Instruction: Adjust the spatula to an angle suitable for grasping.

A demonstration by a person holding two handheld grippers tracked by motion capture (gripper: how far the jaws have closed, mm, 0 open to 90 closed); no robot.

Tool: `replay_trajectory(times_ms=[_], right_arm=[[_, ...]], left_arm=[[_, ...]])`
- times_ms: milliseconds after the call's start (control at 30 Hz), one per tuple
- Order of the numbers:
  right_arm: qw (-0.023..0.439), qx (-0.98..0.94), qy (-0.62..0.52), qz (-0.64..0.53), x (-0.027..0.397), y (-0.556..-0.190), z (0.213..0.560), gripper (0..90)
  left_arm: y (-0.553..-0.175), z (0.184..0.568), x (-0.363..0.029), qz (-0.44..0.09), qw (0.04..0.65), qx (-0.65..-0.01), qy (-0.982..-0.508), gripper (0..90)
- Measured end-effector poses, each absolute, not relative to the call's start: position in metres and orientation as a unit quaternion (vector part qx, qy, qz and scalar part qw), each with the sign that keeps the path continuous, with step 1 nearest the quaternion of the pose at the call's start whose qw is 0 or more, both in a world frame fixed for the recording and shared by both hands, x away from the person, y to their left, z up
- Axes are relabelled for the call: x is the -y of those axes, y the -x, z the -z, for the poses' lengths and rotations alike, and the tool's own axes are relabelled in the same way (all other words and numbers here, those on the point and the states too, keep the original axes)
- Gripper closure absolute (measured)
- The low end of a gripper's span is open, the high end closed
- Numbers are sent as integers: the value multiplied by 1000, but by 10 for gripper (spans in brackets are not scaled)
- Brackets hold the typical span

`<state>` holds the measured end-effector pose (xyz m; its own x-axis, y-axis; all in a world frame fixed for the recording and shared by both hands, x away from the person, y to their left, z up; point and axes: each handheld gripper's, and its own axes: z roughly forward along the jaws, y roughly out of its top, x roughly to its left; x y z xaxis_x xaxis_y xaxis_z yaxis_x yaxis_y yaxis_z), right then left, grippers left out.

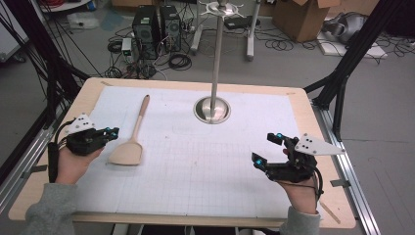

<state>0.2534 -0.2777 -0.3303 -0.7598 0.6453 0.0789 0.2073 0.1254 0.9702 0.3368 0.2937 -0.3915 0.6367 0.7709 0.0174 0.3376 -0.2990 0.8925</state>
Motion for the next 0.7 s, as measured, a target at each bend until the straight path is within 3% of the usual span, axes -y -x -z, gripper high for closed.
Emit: replay_trajectory(times_ms=[233,700], right_arm=[[183,-727,-294,-592,277,-255,332,139],[178,-729,-302,-588,281,-257,335,140]], left_arm=[[-350,399,-297,-205,496,-372,-758,896],[-379,416,-303,-193,471,-417,-753,896]])
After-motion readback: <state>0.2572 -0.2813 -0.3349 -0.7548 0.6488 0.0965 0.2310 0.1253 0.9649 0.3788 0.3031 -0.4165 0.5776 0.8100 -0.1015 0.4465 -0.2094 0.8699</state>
